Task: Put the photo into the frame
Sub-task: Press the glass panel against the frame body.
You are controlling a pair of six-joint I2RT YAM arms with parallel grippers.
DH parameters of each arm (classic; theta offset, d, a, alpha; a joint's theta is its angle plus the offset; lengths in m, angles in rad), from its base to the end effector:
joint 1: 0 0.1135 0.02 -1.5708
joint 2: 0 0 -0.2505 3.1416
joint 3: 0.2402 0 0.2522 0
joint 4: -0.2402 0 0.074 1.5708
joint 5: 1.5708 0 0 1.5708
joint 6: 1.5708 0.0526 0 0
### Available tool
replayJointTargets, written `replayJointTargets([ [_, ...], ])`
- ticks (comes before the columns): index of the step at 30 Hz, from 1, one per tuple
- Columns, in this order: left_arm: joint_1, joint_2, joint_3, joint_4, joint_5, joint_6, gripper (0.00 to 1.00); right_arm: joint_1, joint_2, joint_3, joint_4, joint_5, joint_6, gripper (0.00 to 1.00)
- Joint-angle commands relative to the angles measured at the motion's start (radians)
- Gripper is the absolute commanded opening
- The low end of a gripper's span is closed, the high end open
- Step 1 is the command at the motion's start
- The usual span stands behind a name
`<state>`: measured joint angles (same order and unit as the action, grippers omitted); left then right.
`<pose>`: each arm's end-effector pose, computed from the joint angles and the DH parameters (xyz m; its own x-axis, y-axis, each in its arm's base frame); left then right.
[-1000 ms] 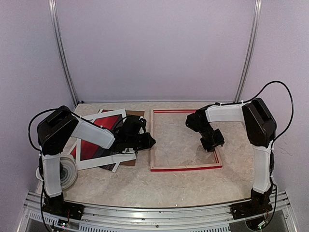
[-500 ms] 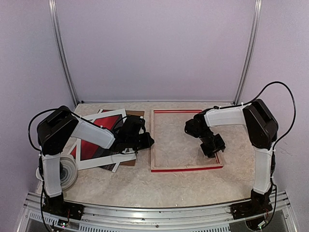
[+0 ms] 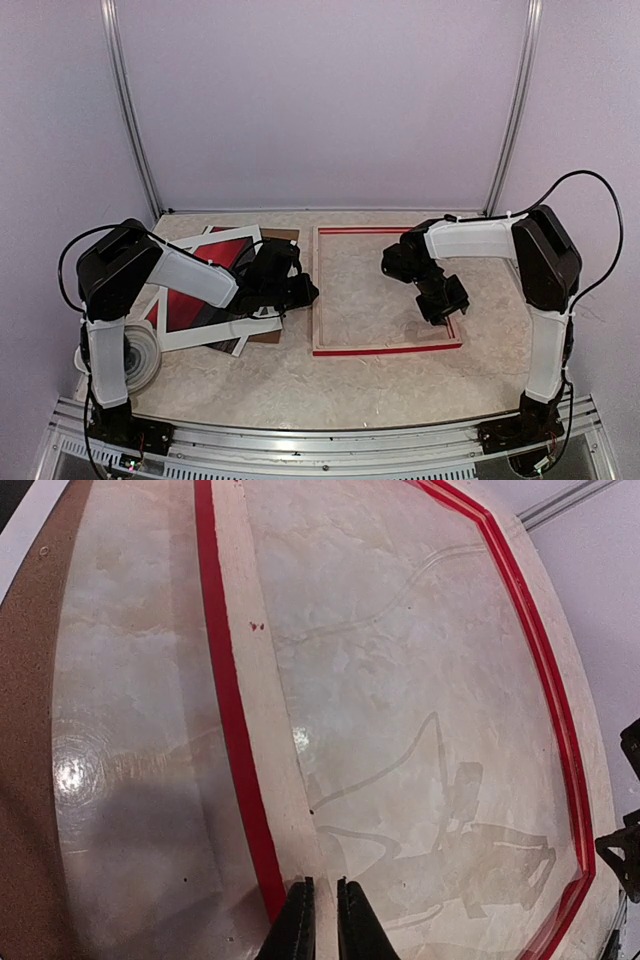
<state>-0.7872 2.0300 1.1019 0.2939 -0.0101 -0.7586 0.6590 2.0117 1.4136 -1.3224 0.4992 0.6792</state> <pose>0.3024 -0.3027 0.1029 -0.7869 -0.1848 -0.5888 0.2223 0.8052 -0.5498 0.2700 0.1772 0.1388 -0.9971 -0.0747 -0.0159 -0.0526 0.8233 -0.5652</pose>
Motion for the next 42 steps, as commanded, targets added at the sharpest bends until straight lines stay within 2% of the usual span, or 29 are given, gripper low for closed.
replayJointTargets([
  [1, -0.001, -0.011, -0.011, -0.029, -0.021, -0.002, 0.11, 0.008, -0.007, -0.007, -0.027, 0.024, 0.022, 0.47],
  [6, -0.001, -0.019, -0.019, -0.029, -0.027, -0.001, 0.11, 0.008, -0.005, -0.08, -0.004, 0.009, 0.033, 0.47],
  [20, 0.003, -0.01, -0.02, -0.031, -0.026, 0.002, 0.11, 0.009, 0.044, -0.156, 0.077, 0.012, 0.021, 0.45],
  [32, 0.006, -0.016, -0.021, -0.025, -0.018, 0.017, 0.11, -0.006, 0.069, -0.03, 0.09, 0.14, 0.052, 0.43],
  [42, -0.014, -0.125, -0.042, -0.007, -0.035, 0.099, 0.11, -0.042, 0.05, 0.011, 0.125, 0.169, 0.014, 0.41],
])
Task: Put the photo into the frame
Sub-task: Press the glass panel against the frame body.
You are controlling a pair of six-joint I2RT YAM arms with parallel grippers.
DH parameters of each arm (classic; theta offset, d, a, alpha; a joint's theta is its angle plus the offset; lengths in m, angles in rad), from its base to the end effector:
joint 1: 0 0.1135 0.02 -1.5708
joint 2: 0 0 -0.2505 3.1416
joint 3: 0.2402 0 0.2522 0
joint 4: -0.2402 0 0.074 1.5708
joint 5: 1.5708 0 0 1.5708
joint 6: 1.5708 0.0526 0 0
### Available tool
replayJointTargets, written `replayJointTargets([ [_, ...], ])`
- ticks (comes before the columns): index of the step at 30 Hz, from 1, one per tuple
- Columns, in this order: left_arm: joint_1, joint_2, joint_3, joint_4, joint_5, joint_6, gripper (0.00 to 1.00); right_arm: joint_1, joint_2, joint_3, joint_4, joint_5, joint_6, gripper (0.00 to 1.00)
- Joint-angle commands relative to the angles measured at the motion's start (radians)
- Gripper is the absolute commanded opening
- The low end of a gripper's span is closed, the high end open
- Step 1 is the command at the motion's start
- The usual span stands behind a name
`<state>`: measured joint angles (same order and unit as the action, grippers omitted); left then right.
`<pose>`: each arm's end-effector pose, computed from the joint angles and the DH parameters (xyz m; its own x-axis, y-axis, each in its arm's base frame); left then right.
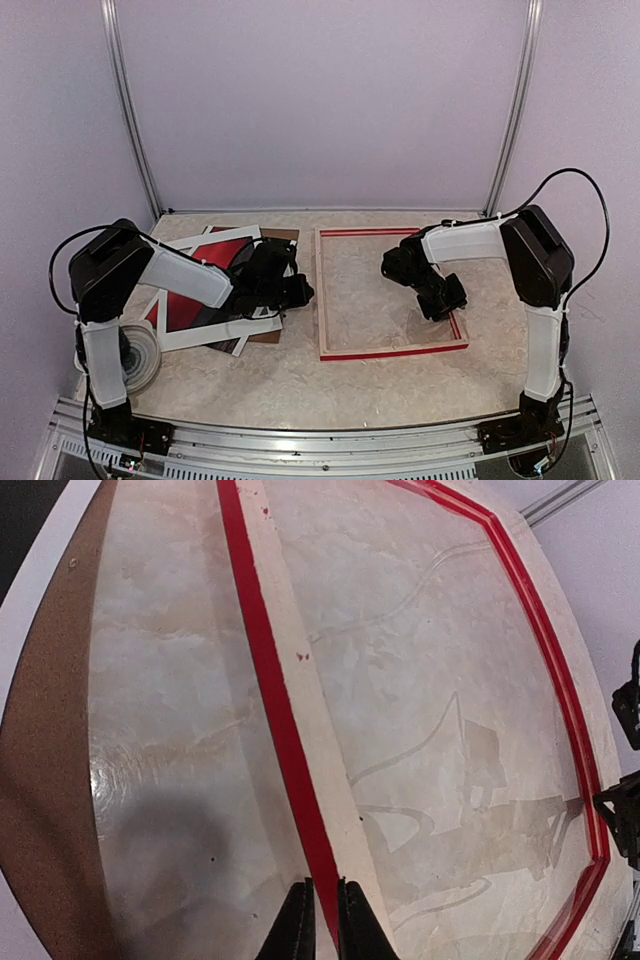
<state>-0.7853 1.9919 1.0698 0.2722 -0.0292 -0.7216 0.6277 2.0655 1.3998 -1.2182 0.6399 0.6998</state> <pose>0.2974 -0.2951 0.1066 -0.7773 -0.1566 -0.6094 0.2356 0.8256 -0.5127 0.2879 0.1701 0.1193 -0.9883 -0.0788 -0.1303 0.0217 0.7739 -0.6330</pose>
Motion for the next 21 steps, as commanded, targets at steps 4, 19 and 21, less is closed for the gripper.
replayJointTargets([
  [4, -0.054, -0.143, 0.004, 0.037, 0.062, 0.152, 0.12, -0.014, -0.034, 0.003, 0.027, 0.004, -0.021, 0.41],
  [19, -0.147, -0.004, 0.237, -0.067, 0.65, 0.695, 0.28, -0.055, -0.116, -0.091, 0.075, -0.042, -0.046, 0.42],
  [21, -0.16, 0.032, 0.273, -0.114, 0.682, 0.74, 0.28, -0.064, -0.121, -0.087, 0.081, -0.044, -0.052, 0.42],
])
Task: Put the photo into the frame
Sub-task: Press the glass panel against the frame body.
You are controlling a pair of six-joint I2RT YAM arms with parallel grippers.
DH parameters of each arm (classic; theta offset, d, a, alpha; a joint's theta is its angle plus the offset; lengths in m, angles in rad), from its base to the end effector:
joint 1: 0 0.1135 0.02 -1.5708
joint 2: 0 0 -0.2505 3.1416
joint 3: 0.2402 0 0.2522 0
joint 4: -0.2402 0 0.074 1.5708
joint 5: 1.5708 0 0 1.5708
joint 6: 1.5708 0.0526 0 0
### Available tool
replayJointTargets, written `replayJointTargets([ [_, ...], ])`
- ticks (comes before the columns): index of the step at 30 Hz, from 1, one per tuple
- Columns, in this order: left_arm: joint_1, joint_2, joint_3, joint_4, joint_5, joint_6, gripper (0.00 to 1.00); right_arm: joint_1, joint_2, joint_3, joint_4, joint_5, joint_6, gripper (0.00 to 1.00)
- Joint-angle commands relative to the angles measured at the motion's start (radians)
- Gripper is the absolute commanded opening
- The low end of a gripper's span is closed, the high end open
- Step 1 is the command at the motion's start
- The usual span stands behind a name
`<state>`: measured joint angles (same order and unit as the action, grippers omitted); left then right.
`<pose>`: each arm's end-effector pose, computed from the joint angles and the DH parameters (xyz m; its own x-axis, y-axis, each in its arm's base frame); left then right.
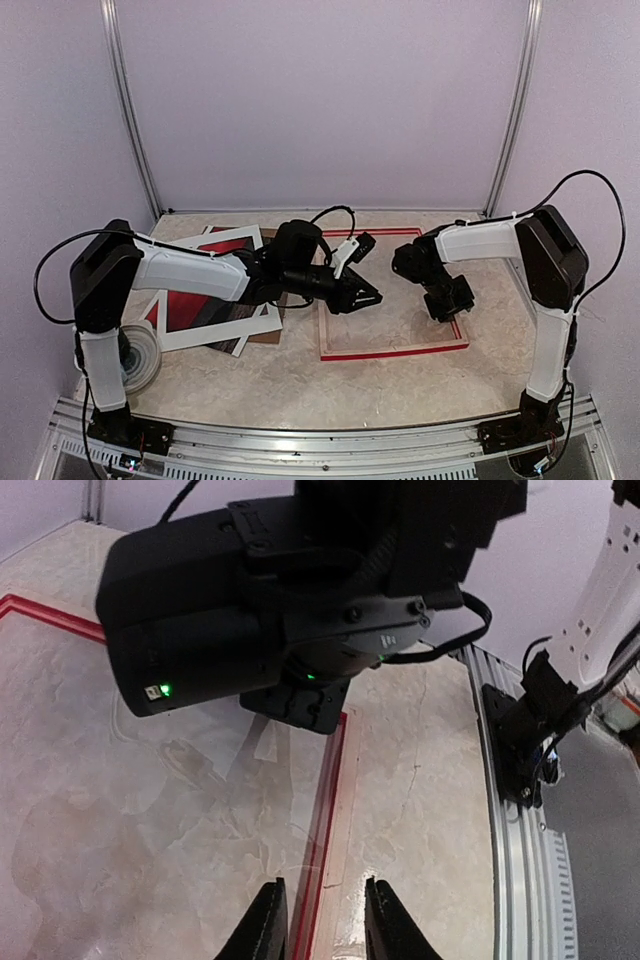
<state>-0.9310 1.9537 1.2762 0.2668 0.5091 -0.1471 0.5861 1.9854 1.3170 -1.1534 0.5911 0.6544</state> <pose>0.2493 -0.3779 0.1912 -0.3776 0.2930 -0.8784 0.9219 0.2080 -0.3269 0.2837 0.1532 0.1241 -0.9900 -0.0506 -0.1315 0.0353 0.8142 -0.5795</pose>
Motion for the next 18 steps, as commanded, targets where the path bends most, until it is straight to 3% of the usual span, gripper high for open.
replayJointTargets([
  [1, -0.023, 0.095, 0.082, -0.134, 0.148, 0.189, 0.29, -0.026, -0.042, -0.003, 0.021, 0.004, -0.01, 0.42],
  [12, -0.093, 0.156, 0.102, -0.214, 0.145, 0.293, 0.37, -0.065, -0.029, 0.031, 0.065, -0.019, -0.052, 0.42],
  [18, -0.129, 0.195, 0.117, -0.231, -0.013, 0.298, 0.37, -0.069, -0.027, 0.059, 0.069, -0.037, -0.067, 0.41],
])
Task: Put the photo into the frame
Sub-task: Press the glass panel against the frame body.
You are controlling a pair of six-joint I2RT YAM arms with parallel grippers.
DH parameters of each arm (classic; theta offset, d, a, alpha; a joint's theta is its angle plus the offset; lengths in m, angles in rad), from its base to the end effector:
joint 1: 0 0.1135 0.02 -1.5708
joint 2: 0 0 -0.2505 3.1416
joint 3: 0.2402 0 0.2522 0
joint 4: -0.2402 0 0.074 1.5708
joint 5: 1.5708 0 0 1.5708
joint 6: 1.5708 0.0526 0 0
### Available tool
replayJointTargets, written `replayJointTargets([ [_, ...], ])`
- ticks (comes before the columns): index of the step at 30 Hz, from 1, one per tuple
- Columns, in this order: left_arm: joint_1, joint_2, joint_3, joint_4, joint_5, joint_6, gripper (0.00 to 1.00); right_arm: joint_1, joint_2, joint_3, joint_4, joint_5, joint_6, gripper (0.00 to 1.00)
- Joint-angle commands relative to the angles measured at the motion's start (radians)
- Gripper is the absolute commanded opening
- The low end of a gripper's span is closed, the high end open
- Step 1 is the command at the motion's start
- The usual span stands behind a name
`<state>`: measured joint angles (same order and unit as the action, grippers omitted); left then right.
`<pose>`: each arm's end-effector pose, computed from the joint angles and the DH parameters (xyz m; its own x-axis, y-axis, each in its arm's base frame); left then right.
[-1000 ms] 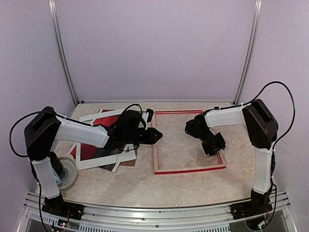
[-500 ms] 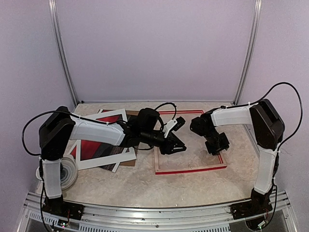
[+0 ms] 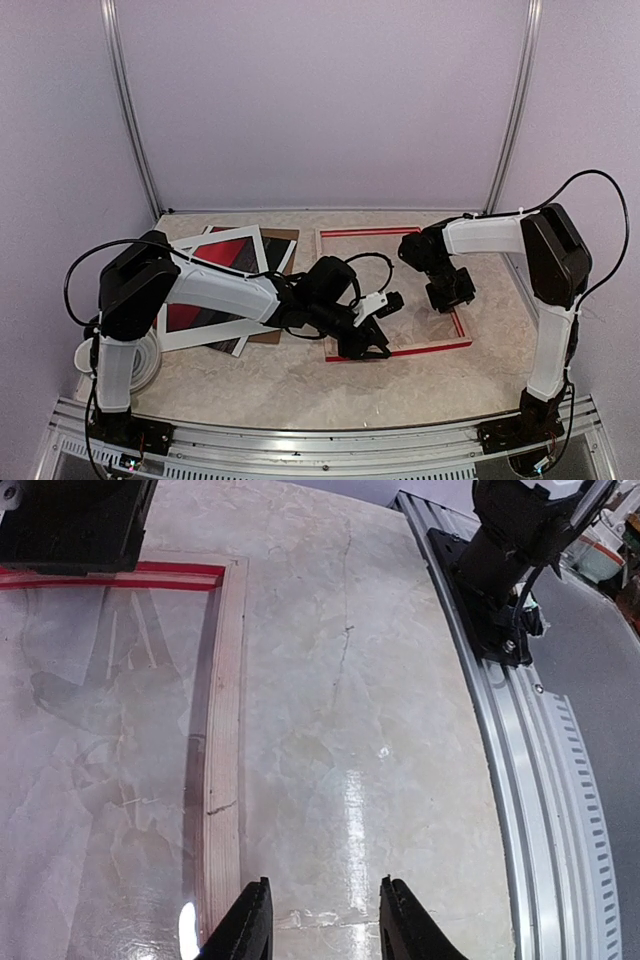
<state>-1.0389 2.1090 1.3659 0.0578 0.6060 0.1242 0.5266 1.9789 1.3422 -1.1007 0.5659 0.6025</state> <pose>0.2075 -0.4118 0.1328 -0.2031 0.5458 -0.8129 0.9646 -0.0311 -0.2618 0.3016 0.1427 0.1293 -0.9864 -0.0201 -0.1630 0.0703 0.8453 -0.5296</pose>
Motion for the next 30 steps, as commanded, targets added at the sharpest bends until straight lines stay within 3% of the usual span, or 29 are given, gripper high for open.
replayJointTargets([
  [1, -0.024, 0.045, 0.027, -0.017, -0.142, 0.023, 0.37, -0.009, -0.02, 0.036, 0.019, -0.017, -0.017, 0.41],
  [10, -0.025, 0.066, 0.015, 0.023, -0.246, 0.034, 0.43, -0.01, -0.022, 0.036, 0.026, -0.029, -0.024, 0.41],
  [22, -0.025, 0.096, 0.012, 0.023, -0.244, 0.047, 0.44, -0.013, 0.003, 0.035, 0.023, -0.014, -0.025, 0.41],
  [30, -0.025, 0.103, 0.006, 0.016, -0.249, 0.048, 0.34, -0.021, 0.023, 0.025, 0.012, 0.015, -0.019, 0.42],
])
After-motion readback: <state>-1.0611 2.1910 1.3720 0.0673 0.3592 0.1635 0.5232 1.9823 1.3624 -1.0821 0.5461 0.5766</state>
